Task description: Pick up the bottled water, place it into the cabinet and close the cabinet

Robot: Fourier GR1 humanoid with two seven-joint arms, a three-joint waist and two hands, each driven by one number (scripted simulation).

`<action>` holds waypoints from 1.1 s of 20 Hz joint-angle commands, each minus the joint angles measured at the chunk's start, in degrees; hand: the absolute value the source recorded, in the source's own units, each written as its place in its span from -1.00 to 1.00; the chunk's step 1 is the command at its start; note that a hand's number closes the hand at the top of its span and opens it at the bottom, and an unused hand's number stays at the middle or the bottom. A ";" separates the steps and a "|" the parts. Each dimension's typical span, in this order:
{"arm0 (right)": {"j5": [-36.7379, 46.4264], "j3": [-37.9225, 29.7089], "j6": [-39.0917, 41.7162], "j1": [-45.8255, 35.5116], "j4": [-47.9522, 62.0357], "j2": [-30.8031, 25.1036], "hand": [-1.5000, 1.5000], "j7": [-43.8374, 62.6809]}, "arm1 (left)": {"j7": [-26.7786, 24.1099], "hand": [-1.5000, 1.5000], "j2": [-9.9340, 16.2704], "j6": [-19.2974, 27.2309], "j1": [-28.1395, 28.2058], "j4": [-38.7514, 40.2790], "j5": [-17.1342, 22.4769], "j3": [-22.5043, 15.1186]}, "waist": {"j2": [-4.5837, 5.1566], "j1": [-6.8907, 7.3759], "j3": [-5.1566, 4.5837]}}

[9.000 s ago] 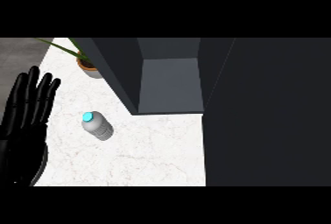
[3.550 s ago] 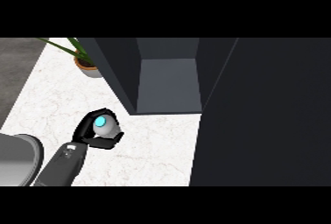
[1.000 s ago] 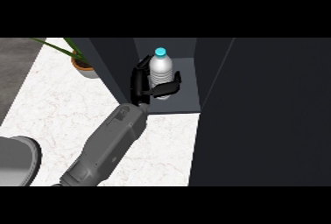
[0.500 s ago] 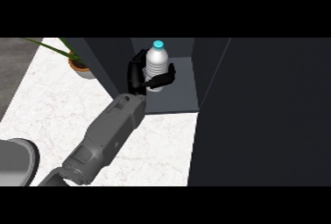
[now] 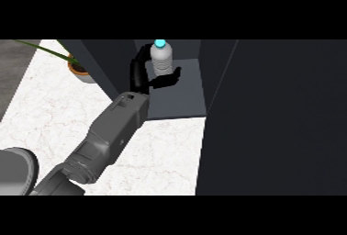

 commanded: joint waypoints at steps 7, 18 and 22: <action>-3.58 -0.47 0.73 -0.16 -4.75 1.31 -1.00 3.38 | -2.06 -1.00 0.40 -2.78 -3.22 3.47 1.07 3.20 | 0.28 -0.19 -0.06; -2.88 -0.53 2.13 -0.82 -1.33 2.53 -1.00 0.97 | -4.87 -1.00 -0.51 -7.40 -3.42 4.82 -0.70 2.94 | 0.10 0.34 -0.03; -5.66 -3.78 3.78 0.02 -3.07 0.91 -1.00 0.98 | -5.45 -1.00 -0.52 -12.66 -4.62 1.19 1.79 4.71 | 0.20 -0.87 -0.01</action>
